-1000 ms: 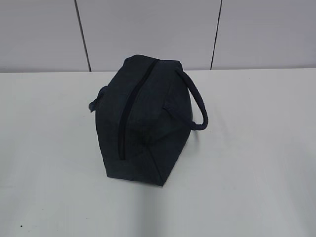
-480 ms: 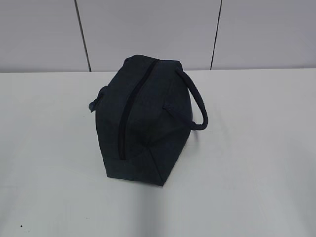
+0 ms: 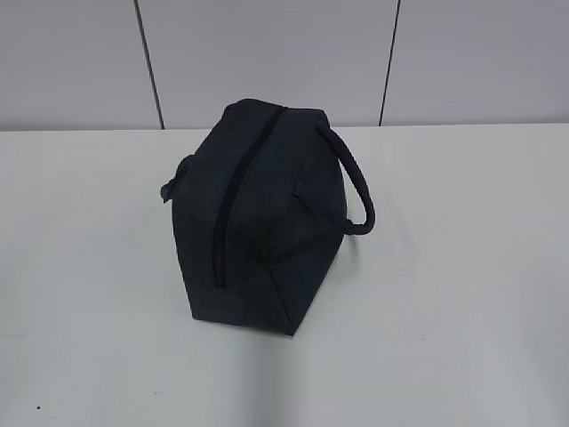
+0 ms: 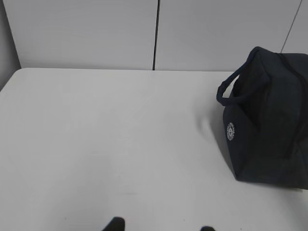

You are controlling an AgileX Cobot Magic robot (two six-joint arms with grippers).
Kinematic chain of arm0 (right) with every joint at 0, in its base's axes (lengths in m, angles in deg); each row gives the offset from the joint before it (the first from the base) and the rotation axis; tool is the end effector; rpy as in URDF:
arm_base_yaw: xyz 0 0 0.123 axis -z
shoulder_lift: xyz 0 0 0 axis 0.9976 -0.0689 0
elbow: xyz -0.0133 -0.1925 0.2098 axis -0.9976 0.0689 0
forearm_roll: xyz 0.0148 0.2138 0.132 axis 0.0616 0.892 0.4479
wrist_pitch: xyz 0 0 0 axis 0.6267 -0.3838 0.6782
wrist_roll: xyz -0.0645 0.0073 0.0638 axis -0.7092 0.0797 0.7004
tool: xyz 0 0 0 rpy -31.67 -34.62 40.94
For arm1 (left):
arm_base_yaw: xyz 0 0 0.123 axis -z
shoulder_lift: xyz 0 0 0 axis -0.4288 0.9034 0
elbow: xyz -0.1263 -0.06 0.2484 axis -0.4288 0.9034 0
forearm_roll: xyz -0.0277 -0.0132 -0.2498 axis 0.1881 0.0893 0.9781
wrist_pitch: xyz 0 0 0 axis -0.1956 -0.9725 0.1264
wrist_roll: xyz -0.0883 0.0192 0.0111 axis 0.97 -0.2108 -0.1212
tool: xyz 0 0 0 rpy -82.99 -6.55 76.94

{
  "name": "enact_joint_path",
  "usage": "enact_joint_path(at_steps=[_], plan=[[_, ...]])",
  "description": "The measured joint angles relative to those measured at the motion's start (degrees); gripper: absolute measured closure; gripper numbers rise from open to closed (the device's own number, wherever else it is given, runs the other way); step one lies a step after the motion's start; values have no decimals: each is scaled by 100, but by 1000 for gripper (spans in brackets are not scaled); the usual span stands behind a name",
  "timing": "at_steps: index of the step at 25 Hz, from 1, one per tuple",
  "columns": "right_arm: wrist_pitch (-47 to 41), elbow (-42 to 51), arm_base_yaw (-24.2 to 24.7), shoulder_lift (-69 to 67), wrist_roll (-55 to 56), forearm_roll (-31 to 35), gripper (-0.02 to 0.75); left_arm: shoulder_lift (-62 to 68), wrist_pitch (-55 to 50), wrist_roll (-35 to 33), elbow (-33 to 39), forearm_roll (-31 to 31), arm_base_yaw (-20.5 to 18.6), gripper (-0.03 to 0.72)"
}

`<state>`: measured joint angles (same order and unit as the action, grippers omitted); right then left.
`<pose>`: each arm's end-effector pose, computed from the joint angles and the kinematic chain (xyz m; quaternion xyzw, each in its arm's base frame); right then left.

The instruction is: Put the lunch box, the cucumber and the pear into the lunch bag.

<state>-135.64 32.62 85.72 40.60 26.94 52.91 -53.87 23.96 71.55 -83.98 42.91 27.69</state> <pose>-0.0113 0.0050 0.2704 -0.0634 0.8676 -0.0004 0.4932 -0.0126 -0.0075 0.2792 0.0549 0.8527 -0.0381 0.5181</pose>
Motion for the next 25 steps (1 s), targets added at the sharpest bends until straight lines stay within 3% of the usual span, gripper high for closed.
enact_joint_path(at_steps=[25], plan=[[0,0,0,0,0,-170,280,0,0,0,4,-23,0,442]])
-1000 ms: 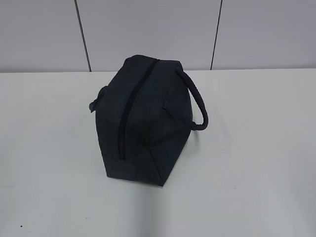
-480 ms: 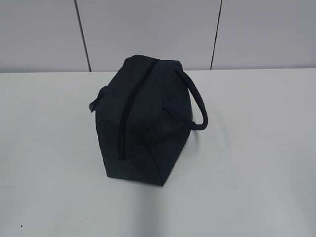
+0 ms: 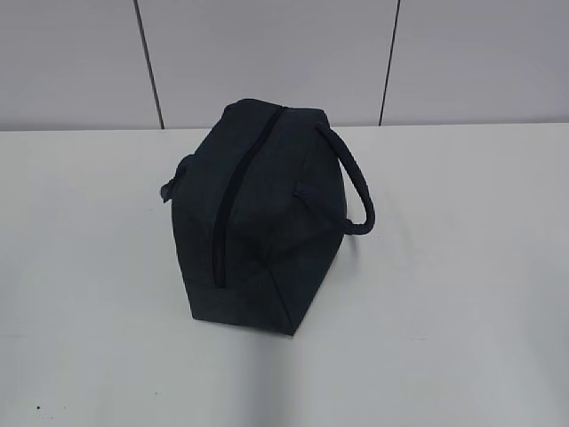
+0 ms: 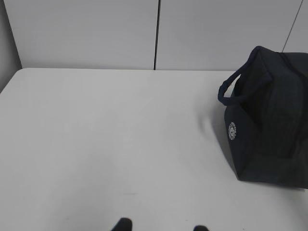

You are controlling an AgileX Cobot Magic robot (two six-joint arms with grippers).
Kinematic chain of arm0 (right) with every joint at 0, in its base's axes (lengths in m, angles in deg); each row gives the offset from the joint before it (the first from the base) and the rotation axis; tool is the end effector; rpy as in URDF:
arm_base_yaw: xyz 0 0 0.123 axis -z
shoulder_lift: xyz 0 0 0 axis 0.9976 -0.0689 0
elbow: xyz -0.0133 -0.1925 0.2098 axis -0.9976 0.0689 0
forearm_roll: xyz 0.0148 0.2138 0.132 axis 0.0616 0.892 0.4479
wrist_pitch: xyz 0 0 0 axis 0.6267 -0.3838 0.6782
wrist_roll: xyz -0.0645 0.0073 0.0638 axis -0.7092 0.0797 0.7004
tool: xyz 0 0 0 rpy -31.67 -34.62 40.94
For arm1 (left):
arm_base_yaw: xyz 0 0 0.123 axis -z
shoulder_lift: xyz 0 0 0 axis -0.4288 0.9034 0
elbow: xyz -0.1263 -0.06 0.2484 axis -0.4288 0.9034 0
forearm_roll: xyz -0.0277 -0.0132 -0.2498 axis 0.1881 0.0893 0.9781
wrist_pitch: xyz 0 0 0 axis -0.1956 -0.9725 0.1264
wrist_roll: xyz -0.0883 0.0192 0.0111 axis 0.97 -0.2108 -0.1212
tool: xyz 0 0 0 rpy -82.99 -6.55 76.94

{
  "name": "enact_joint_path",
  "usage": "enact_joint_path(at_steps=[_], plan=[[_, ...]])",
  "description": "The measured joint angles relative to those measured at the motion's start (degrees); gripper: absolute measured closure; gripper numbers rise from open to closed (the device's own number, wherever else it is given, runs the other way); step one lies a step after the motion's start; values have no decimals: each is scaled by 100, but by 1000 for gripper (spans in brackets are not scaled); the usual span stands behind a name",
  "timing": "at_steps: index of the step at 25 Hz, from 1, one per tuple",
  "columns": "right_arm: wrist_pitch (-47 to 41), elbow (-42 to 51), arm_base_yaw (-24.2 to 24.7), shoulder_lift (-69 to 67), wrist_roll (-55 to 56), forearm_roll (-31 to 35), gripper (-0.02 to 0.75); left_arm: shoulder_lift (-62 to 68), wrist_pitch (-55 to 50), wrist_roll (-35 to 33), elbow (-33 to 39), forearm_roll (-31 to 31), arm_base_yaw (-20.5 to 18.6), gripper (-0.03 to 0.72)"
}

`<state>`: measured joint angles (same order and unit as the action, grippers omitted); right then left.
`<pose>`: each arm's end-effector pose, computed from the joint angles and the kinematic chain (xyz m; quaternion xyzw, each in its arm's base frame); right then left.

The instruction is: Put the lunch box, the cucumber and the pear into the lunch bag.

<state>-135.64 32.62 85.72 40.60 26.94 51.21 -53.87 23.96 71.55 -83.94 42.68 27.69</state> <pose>-0.0112 0.0026 0.2703 -0.0622 0.8680 -0.0152 0.4924 -0.0125 -0.0071 0.2790 0.0547 0.8530 -0.0361 0.5178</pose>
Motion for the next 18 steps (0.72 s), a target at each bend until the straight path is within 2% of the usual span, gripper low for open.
enact_joint_path(at_steps=[18], plan=[[0,0,0,0,0,-141,280,0,0,0,0,-119,0,442]])
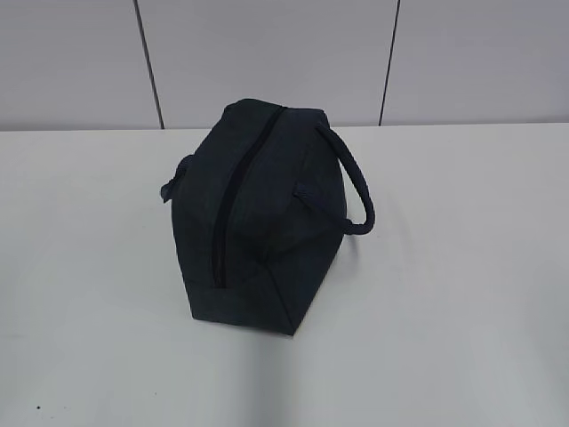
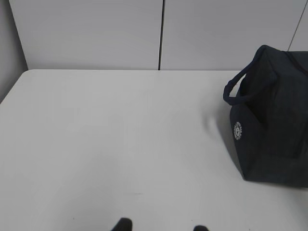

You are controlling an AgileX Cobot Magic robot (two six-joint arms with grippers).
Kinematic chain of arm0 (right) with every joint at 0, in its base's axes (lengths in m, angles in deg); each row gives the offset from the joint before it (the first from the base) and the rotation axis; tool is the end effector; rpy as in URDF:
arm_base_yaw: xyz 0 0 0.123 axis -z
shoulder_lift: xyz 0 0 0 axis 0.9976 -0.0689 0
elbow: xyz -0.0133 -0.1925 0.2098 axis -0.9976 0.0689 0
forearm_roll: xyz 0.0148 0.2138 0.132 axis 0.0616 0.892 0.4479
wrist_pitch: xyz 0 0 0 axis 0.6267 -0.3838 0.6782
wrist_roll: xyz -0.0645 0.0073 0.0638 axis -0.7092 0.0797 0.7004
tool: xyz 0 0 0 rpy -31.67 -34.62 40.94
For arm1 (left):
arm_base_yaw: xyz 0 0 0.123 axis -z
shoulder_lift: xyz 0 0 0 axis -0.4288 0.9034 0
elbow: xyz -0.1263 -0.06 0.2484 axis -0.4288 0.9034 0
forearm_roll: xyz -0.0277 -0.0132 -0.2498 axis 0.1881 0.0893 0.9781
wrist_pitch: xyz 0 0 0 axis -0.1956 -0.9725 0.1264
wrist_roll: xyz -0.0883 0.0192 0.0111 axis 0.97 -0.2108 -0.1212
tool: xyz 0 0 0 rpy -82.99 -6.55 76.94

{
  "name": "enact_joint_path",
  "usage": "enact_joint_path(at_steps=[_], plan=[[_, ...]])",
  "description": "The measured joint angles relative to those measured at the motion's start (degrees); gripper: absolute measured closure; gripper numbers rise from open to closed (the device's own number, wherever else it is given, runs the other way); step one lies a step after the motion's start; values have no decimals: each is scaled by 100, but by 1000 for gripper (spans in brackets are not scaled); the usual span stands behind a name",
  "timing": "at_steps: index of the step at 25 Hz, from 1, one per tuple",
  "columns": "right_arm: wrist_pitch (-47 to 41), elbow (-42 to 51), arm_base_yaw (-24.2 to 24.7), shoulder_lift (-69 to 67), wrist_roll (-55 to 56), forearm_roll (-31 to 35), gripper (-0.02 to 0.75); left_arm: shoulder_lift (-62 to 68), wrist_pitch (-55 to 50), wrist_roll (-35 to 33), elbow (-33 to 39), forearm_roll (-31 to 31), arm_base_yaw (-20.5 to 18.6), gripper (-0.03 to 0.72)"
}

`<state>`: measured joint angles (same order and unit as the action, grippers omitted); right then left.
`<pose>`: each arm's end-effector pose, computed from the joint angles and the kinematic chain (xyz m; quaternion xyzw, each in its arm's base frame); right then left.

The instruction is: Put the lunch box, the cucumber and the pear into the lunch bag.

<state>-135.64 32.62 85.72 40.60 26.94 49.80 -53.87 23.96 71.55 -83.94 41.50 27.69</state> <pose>-0.0112 0.0005 0.2703 -0.0611 0.8682 -0.0274 0.4917 -0.0123 -0.0055 0.2788 0.0539 0.8534 -0.0258 0.5178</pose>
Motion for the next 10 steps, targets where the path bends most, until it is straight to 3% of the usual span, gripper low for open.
enact_joint_path(at_steps=[10], plan=[[0,0,0,0,0,0,280,0,0,5,0,-5,0,445]])
